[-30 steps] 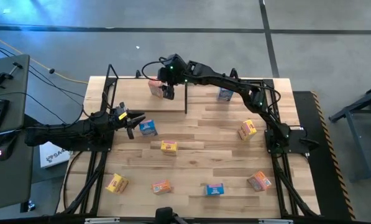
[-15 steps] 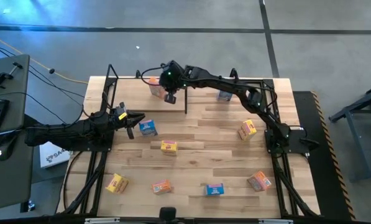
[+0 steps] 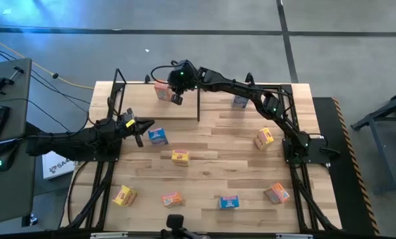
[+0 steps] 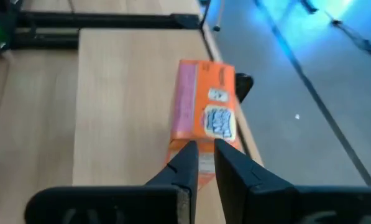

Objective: Stack cereal on shelf
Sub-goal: Put the top center orange cereal box on the shelf

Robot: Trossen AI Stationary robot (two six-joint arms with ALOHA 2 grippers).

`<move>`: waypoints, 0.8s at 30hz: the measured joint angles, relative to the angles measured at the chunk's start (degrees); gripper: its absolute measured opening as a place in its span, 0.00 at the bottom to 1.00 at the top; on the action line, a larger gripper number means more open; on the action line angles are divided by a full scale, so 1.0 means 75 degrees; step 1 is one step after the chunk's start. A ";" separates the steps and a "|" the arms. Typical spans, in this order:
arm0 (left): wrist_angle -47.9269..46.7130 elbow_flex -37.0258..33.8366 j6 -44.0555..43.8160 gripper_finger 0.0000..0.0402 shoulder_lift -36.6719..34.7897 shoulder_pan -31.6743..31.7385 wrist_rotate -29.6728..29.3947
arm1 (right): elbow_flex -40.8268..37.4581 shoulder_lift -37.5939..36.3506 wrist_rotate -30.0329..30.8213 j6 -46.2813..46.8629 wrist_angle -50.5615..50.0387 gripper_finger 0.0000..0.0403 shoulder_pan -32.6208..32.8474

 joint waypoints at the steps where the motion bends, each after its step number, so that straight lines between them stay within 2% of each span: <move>1: 0.0096 0.0000 0.0005 0.05 0.0038 0.0039 -0.0001 | 0.0026 0.0000 -0.0065 -0.0165 -0.0163 0.08 -0.0001; 4: 0.0201 0.0146 0.0019 0.05 0.0246 0.0241 -0.0001 | 0.0306 -0.0138 0.0150 -0.0595 -0.1142 0.06 0.0122; 9: 0.0205 0.0791 0.0471 0.05 0.0982 0.0707 0.0225 | 0.0160 -0.1272 0.0892 -0.1366 -0.2462 0.01 0.0464; 14: 0.0227 0.1681 0.1025 0.05 0.2333 0.1332 0.0790 | -0.0020 -0.2172 0.0779 -0.1273 -0.3296 0.00 0.0536; 18: 0.0140 0.2408 0.1542 0.05 0.3670 0.1913 0.1301 | -0.1267 -0.2758 0.0822 -0.1089 -0.2869 0.00 0.0533; 24: 0.0104 0.3382 0.1998 0.05 0.5513 0.2739 0.2210 | -0.4406 -0.4480 0.0906 -0.0630 -0.0564 0.00 0.0609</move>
